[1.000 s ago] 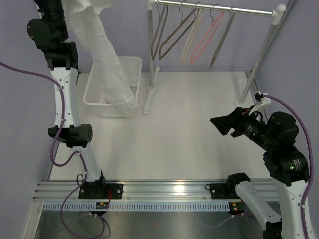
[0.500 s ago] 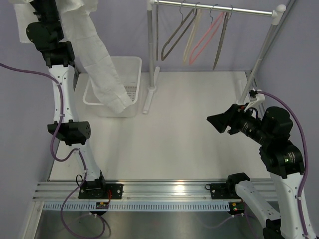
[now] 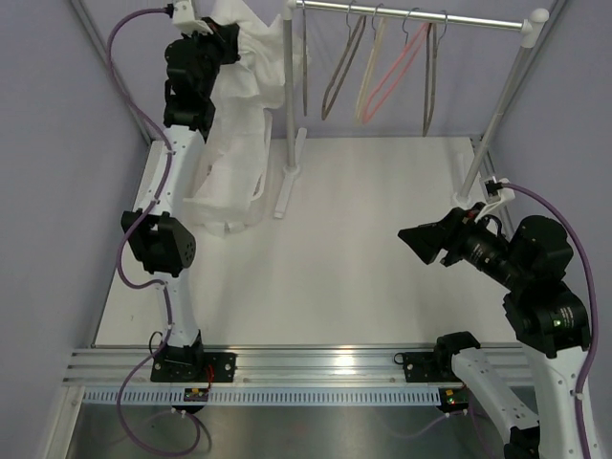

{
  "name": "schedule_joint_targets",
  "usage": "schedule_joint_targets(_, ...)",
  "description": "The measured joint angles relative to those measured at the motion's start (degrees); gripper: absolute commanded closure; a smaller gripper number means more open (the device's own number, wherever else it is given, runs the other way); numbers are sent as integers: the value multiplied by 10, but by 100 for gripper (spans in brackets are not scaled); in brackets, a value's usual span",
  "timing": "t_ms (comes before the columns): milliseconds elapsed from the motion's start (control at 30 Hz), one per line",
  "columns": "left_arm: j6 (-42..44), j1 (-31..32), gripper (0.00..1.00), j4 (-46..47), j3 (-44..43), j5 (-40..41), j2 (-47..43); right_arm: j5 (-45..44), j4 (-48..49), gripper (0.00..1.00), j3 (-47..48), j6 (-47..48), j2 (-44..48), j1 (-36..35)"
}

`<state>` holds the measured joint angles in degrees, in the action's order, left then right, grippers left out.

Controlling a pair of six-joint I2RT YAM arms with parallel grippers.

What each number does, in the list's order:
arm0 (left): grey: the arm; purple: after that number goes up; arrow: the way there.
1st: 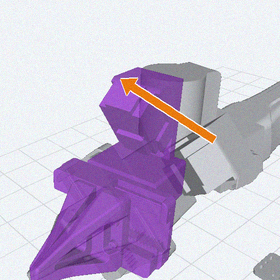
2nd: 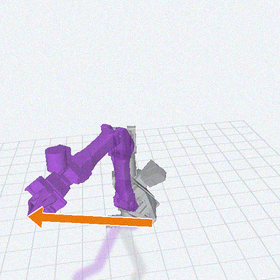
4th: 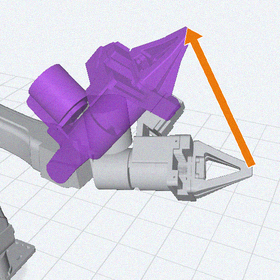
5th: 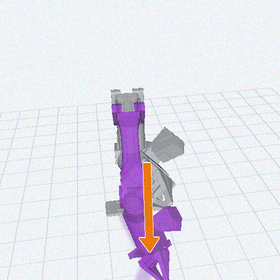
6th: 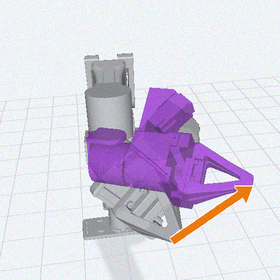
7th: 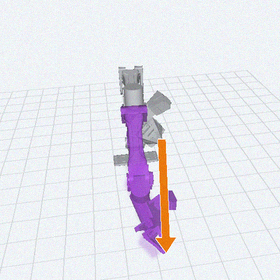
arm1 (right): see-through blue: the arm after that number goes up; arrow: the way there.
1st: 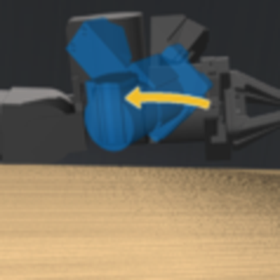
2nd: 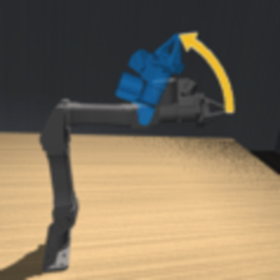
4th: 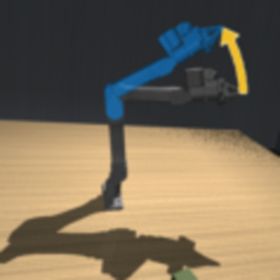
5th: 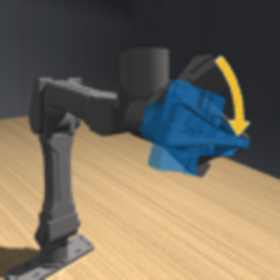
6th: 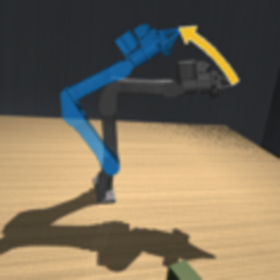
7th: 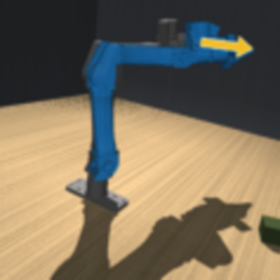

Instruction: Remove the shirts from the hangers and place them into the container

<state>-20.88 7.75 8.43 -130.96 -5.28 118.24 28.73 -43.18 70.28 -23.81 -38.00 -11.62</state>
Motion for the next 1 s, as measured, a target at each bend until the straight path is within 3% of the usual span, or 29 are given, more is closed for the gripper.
schedule_joint_targets(200, -13, 15, 100, -15, 153, 38, -52, 10, -4, 29, 8, -1, 17, 0)
schedule_joint_targets(400, -32, 3, 100, -59, 206, 129, -81, 10, -10, 29, 9, -4, 25, 0)
schedule_joint_targets(633, -85, -13, 100, -31, 433, 248, -229, 20, -12, 29, 9, -5, 27, 0)
schedule_joint_targets(733, -98, -19, 100, -38, 439, 280, -237, 24, -13, 29, 9, -7, 28, 0)
schedule_joint_targets(900, -144, -22, 100, -151, 368, 309, -194, 24, -12, 29, 9, -12, 31, 0)
schedule_joint_targets(967, -162, -23, 86, -201, 324, 300, -154, 25, -12, 28, 9, -16, 33, 0)
schedule_joint_targets(1000, -165, -23, 70, -220, 310, 294, -139, 25, -12, 28, 9, -17, 34, 0)
